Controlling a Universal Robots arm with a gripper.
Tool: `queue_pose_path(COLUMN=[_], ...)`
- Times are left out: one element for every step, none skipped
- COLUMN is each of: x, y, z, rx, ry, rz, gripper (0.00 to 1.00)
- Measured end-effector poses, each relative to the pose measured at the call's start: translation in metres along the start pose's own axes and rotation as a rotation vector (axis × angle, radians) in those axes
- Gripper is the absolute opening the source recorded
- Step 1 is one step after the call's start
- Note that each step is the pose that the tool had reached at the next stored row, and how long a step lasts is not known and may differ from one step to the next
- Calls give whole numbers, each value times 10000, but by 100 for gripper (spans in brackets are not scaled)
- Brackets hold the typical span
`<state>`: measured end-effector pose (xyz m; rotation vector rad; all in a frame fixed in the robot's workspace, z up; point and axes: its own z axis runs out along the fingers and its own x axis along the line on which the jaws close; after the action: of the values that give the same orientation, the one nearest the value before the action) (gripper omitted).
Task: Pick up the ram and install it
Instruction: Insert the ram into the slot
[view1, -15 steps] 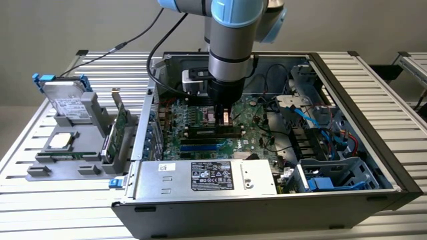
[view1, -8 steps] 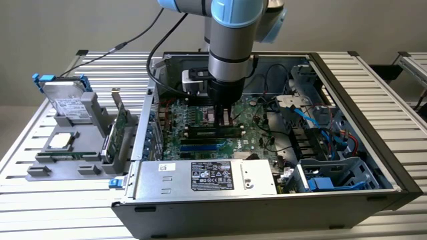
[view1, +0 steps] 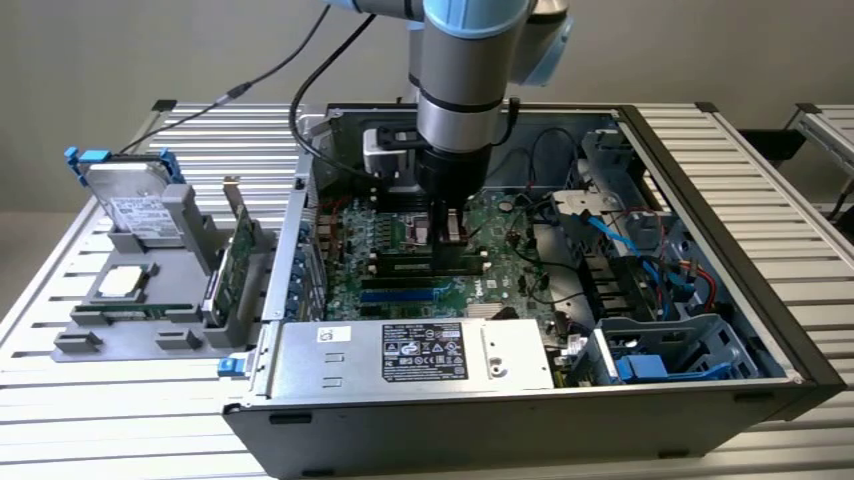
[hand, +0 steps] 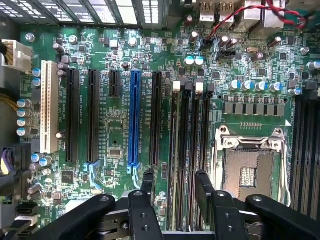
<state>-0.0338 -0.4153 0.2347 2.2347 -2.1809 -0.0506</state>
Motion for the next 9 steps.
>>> queue_pose_path(x=[0, -1, -1, -1, -1, -2, -1, -1, -1], y=[1, 1, 2, 3, 3, 3, 3, 3, 3], z=[-21, -45, -68, -80, -80, -80, -82, -84, -85], rx=[-7, -12, -21, -24, -24, -23, -24, -25, -25], ry=[1, -2, -1, 1, -3, -4, -4, -2, -1], rz=[1, 1, 3, 4, 4, 4, 4, 4, 4], gripper=[46, 46, 46, 46, 46, 46, 46, 46, 46])
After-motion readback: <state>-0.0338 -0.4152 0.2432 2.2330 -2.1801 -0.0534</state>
